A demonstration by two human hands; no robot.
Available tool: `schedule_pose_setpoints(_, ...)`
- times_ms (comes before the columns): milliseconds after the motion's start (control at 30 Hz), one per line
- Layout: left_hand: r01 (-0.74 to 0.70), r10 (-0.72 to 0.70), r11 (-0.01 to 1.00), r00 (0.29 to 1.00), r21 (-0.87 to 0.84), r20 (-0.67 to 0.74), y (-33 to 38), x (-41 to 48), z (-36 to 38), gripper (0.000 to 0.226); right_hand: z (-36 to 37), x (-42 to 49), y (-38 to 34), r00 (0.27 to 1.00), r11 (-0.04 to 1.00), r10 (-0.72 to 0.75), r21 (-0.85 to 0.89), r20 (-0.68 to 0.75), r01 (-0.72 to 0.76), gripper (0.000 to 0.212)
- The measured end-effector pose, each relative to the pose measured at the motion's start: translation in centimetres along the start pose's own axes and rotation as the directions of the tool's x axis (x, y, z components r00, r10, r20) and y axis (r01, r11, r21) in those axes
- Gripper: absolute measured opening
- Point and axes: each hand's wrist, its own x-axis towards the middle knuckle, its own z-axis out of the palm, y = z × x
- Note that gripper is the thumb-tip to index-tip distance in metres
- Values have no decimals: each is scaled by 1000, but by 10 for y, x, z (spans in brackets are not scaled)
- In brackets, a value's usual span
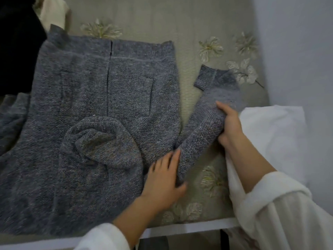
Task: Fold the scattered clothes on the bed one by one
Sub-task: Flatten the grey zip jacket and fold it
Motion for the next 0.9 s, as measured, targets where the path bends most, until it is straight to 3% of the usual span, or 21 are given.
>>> schedule_pose_setpoints(100,67,-67,998,996,3,66,12,16,8,85,-2,15,-22,999,997,-19,-72,49,22,24)
schedule_pose_setpoints(200,-13,13,1000,991,0,132,7,19,-1,68,-5,23,-35,999,993,30,-112,30,-26,8)
schedule_pose_setpoints(300,0,30,993,968,-120,248,1,17,-12,66,-3,22,-41,998,997,48,62,-49,-45,39)
schedule_pose_setpoints(367,89,-7,967,946,-238,325,-3,17,-15,66,7,9,-43,998,985,-24,170,-61,34,39)
schedule_pose_setpoints(433,155,-16,927,926,-342,377,-6,15,-18,69,23,-7,-40,973,972,-214,79,-86,220,21)
schedule_pose_setpoints(467,178,-11,904,919,-390,395,-7,13,-19,72,34,-15,-39,931,936,-352,-43,-93,349,18)
schedule_pose_setpoints(533,224,-13,854,911,-470,412,-11,7,-24,69,61,-26,-34,828,791,-561,-296,-3,535,42)
schedule_pose_setpoints(633,268,-5,773,909,-575,416,-22,-4,-32,52,117,-40,-18,726,547,-645,-519,239,657,57)
schedule_pose_setpoints(667,271,-4,764,910,-586,415,-26,-9,-34,48,136,-44,-10,680,409,-643,-592,353,694,55)
schedule_pose_setpoints(733,271,-17,789,906,-551,422,-32,-16,-30,37,167,-46,12,620,26,-473,-693,627,720,52)
schedule_pose_setpoints(800,276,-40,844,888,-460,459,-34,-23,-23,25,183,-42,38,635,-270,-78,-630,768,729,52)
schedule_pose_setpoints(867,289,-45,861,862,-418,505,-35,-30,-16,25,179,-33,64,678,-350,283,-585,678,732,57)
schedule_pose_setpoints(900,286,-31,861,855,-421,517,-36,-32,-13,30,171,-28,75,692,-371,389,-584,609,722,59)
